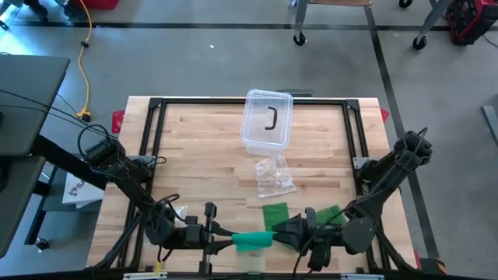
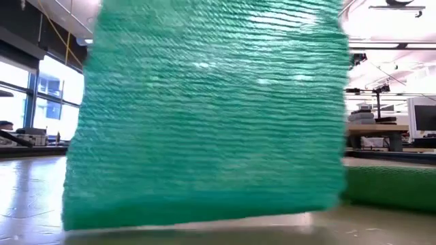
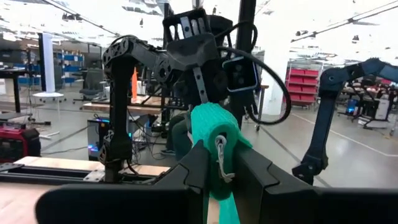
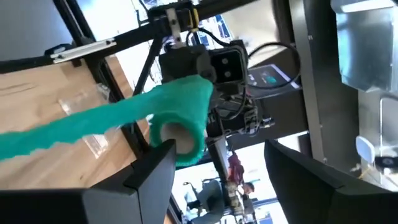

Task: Roll bandage
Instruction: Roll the blue bandage

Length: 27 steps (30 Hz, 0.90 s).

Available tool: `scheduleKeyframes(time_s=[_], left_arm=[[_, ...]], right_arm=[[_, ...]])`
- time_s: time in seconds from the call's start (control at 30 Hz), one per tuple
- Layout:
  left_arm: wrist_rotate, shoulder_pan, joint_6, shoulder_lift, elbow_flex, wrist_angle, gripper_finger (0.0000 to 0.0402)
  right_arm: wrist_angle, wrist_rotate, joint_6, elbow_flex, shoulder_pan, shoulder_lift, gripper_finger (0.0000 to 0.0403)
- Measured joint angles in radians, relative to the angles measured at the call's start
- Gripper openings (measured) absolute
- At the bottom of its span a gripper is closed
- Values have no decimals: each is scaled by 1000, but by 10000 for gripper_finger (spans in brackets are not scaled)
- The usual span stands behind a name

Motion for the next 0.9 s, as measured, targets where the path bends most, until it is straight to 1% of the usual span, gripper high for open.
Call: scheduleKeyframes(time_s=[0.13,0.27,0.37,0.5,0.6,0.73,0.9], left_arm=[[1,6,-40,0,0,-3,40],[3,15,-77,0,0,-28,40],[1,20,-100,0,0,-35,40],[2,27,-138,0,0,-44,40],[15,38,-192,0,0,-64,40],[62,51,-218,-2,0,-75,40],[64,52,-211,-4,0,-70,40]], right_arm=[[8,-10,-27,0,-8,25,235],[79,3,-85,0,-11,52,235],[101,16,-128,0,-11,56,235],[104,14,-135,0,-13,58,235],[98,-15,-78,0,-26,57,232],[80,-41,9,0,-44,57,202],[75,-50,73,0,-53,56,144]])
